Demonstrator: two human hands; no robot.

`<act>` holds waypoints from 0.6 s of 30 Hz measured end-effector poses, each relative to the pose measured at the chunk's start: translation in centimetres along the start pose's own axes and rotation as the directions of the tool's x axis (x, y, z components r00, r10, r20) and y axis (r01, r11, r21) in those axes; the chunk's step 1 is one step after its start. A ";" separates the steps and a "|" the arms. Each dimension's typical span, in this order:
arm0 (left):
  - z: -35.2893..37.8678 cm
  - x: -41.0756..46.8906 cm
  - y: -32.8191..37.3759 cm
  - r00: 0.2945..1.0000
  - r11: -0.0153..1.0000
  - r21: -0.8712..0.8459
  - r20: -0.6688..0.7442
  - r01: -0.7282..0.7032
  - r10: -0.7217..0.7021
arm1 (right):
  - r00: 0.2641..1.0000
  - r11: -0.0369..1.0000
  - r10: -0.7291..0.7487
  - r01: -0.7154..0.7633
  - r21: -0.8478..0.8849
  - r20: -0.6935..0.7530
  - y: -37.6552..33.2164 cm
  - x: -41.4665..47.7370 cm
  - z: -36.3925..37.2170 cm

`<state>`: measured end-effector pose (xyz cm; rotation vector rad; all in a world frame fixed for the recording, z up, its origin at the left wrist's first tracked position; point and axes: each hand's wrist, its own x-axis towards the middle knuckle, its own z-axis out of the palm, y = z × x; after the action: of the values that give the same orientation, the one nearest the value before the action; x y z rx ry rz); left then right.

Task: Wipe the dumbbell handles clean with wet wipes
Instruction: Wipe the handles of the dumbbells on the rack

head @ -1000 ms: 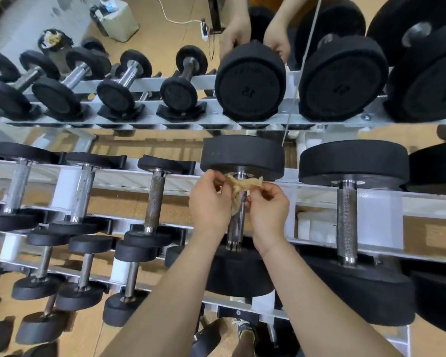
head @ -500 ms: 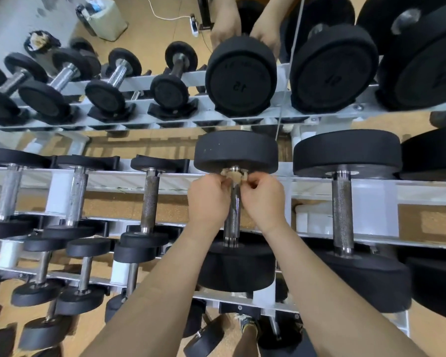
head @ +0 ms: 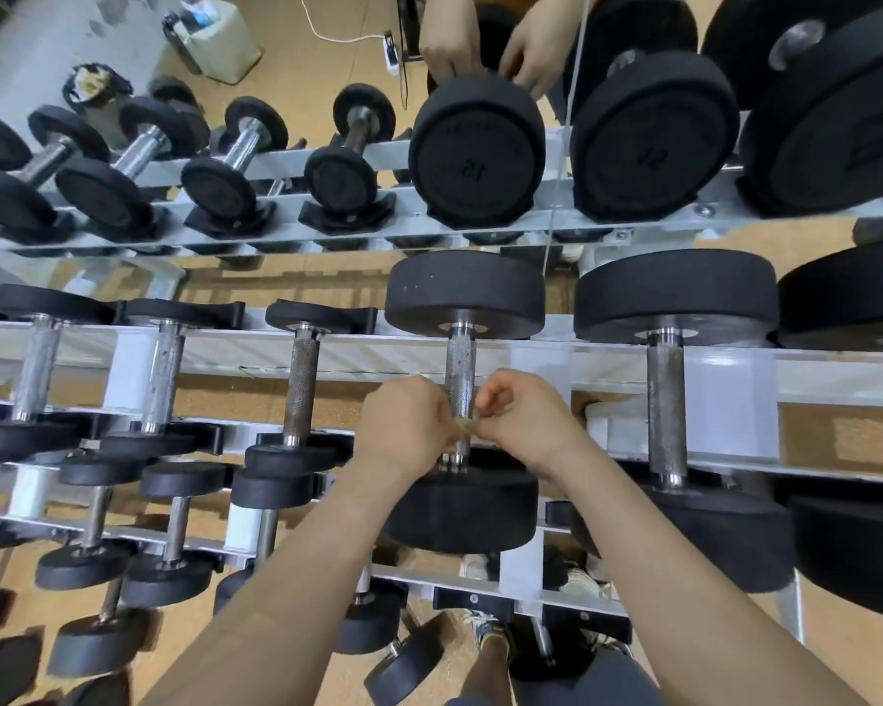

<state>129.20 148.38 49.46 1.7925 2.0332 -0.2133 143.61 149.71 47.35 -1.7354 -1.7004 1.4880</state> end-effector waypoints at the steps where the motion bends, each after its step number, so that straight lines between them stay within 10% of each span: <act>1: 0.0 -0.1 0.2 1.000 1.000 -0.021 -0.026 -0.014 0.013 | 0.999 1.000 -0.005 0.005 0.020 0.033 0.1 -0.2 0.1; 12: -0.1 -0.6 4.7 0.922 0.894 0.286 0.281 -0.346 0.267 | 0.962 0.917 0.120 -0.014 -0.398 0.244 1.4 -2.1 -0.7; 18: -1.4 -0.7 3.1 0.914 0.939 0.195 0.349 -0.285 0.205 | 0.961 0.950 0.085 0.001 -0.311 0.263 1.4 -1.6 0.0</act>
<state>131.99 148.76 51.49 1.9851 1.5883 -0.6588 144.76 148.00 47.02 -1.7891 -2.1506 1.6144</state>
